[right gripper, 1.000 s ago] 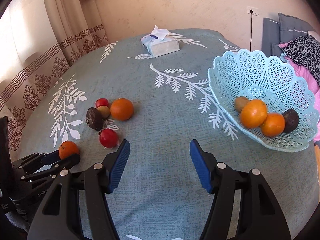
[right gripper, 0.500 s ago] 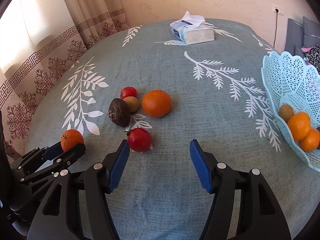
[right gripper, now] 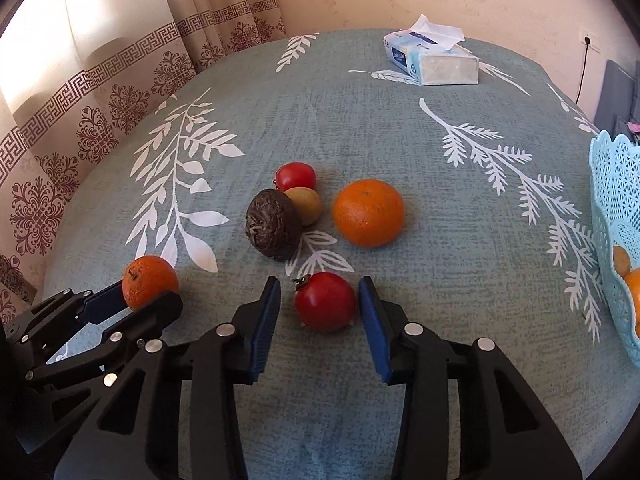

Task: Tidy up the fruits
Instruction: 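Grasp the red tomato with the right tool while the left tool holds the tangerine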

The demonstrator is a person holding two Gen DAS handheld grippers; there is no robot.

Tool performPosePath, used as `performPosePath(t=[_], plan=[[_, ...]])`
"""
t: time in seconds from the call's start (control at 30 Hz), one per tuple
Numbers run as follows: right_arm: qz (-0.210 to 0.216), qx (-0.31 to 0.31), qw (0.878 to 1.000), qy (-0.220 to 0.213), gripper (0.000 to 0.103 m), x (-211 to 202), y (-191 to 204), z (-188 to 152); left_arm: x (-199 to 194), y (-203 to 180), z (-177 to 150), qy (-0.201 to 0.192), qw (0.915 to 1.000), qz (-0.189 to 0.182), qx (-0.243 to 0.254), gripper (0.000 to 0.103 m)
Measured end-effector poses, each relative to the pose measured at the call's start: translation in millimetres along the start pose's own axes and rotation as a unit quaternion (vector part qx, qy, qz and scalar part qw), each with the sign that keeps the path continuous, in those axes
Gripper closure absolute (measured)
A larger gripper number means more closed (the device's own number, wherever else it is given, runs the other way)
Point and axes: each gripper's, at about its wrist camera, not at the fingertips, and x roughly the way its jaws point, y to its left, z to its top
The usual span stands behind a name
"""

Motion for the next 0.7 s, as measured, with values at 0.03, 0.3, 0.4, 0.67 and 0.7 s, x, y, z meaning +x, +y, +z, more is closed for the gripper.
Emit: performPosePath(t=[0.03, 0.3, 0.4, 0.67, 0.7], plan=[[-0.001, 0.0, 1.0, 0.0, 0.069, 0.1, -0.3, 0.3, 0.0, 0.1, 0.0, 0.0, 1.0, 0.0, 0.0, 0.064], [-0.012, 0.002, 1.0, -0.006, 0.073, -6.7, -3.7, -1.7, 0.5, -0.4, -0.5, 0.0, 1.0, 0.001, 0.001, 0.064], [-0.017, 0.007, 1.0, -0.014, 0.073, -13.9, -6.7, -2.5, 1.1, -0.6, -0.5, 0.001, 1.0, 0.003, 0.001, 0.064], [-0.038, 0.014, 0.998, -0.04, 0.073, -35.7, -16.0, -2.6, 0.4, -3.9, -0.8, 0.0, 0.9999, 0.015, 0.007, 0.064], [-0.042, 0.015, 0.998, -0.043, 0.073, -37.8, -17.7, -2.4, 0.3, -4.3, -0.8, 0.0, 0.9998, 0.016, 0.009, 0.064]])
